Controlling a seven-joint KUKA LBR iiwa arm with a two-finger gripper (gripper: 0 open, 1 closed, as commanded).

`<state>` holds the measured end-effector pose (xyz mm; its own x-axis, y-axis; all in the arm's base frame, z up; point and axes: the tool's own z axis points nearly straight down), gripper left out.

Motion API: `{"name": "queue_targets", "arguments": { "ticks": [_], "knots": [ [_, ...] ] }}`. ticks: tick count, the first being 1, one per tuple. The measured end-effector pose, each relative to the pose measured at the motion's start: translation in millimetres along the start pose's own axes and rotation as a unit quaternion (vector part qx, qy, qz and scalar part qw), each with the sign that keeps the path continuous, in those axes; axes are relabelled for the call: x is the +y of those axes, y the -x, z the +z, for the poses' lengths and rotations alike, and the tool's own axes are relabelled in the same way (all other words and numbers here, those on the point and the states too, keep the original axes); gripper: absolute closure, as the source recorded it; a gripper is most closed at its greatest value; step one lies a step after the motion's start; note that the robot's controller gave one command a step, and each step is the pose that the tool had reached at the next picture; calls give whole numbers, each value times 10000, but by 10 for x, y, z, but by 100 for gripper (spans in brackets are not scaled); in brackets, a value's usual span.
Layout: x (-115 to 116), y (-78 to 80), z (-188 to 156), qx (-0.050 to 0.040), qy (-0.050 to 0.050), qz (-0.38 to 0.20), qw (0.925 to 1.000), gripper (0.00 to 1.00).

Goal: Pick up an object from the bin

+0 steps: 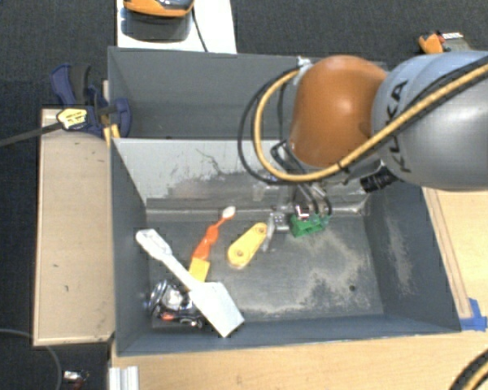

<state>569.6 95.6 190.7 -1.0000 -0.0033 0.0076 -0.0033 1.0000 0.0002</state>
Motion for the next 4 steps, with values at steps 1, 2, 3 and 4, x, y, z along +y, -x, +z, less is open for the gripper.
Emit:
{"name": "queue_targets", "arguments": {
  "ticks": [1,2,3,4],
  "knots": [
    [-7,17,-41,-38,3,15,10000,0],
    [-70,63,790,-26,0,-774,9970,0],
    [-83,56,476,-61,1,-1296,9916,0],
    [-41,136,755,-12,1,-1461,9893,0]
  ]
}}
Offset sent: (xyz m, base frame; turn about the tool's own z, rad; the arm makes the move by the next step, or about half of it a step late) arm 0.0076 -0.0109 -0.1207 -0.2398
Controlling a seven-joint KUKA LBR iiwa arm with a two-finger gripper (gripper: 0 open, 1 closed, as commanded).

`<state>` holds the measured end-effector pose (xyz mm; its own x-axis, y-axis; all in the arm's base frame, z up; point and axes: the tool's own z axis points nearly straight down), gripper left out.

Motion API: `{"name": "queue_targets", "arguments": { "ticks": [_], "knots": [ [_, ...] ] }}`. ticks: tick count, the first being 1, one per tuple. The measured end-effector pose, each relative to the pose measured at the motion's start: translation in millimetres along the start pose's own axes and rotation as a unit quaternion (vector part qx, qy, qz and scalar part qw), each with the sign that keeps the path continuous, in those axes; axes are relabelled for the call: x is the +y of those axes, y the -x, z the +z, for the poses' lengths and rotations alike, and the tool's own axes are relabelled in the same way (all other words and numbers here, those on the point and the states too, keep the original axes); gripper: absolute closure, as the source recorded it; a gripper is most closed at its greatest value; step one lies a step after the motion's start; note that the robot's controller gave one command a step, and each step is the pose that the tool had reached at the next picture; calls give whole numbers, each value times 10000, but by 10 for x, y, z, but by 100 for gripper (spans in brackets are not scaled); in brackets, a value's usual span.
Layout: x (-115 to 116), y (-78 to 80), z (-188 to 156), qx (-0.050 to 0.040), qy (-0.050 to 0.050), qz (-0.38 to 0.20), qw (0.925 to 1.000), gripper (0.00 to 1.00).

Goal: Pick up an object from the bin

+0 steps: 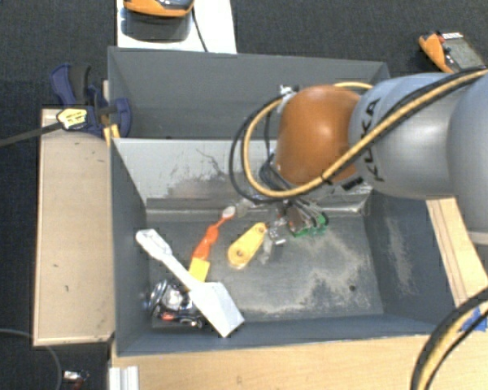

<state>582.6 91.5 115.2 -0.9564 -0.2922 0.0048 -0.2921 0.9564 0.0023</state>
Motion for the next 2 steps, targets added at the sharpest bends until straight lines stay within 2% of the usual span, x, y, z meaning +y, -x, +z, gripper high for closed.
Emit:
{"name": "queue_targets", "arguments": {
  "ticks": [1,2],
  "knots": [
    [-43,36,483,-42,-5,-944,9955,0],
    [35,31,454,-31,-2,-820,9966,100]
  ]
}}
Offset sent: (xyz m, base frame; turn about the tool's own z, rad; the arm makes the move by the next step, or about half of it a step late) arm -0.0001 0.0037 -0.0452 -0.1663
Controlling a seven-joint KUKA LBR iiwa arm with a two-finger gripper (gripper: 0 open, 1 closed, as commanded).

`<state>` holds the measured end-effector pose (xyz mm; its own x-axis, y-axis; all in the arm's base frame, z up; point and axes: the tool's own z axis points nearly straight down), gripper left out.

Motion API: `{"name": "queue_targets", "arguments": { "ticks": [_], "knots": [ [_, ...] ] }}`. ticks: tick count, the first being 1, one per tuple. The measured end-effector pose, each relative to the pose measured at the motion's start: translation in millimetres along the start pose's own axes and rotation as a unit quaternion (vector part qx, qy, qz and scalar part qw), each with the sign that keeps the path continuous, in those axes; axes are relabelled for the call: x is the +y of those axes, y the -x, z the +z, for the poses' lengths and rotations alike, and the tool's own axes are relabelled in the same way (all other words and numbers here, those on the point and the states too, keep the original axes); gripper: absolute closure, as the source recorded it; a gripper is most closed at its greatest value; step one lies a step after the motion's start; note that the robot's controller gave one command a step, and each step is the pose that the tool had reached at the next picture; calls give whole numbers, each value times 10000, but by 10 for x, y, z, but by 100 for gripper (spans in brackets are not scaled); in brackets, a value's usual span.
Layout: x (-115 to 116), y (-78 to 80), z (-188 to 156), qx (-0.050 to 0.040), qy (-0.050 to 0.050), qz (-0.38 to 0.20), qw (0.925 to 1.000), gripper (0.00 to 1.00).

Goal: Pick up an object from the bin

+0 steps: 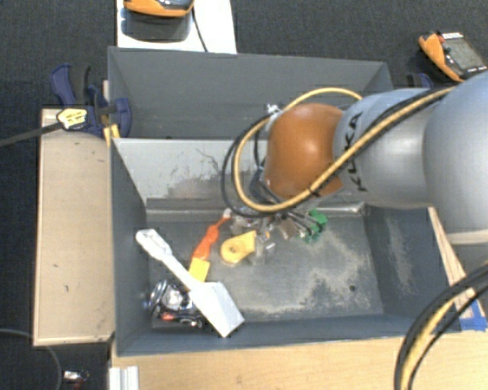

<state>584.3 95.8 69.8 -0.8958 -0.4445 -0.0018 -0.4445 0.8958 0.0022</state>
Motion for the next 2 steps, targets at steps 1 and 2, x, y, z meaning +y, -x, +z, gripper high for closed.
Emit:
{"name": "queue_targets", "arguments": {
  "ticks": [1,2],
  "knots": [
    [0,0,-3,0,0,6,10000,100],
    [4,-2,-266,8,5,16,10000,100]
  ]
}}
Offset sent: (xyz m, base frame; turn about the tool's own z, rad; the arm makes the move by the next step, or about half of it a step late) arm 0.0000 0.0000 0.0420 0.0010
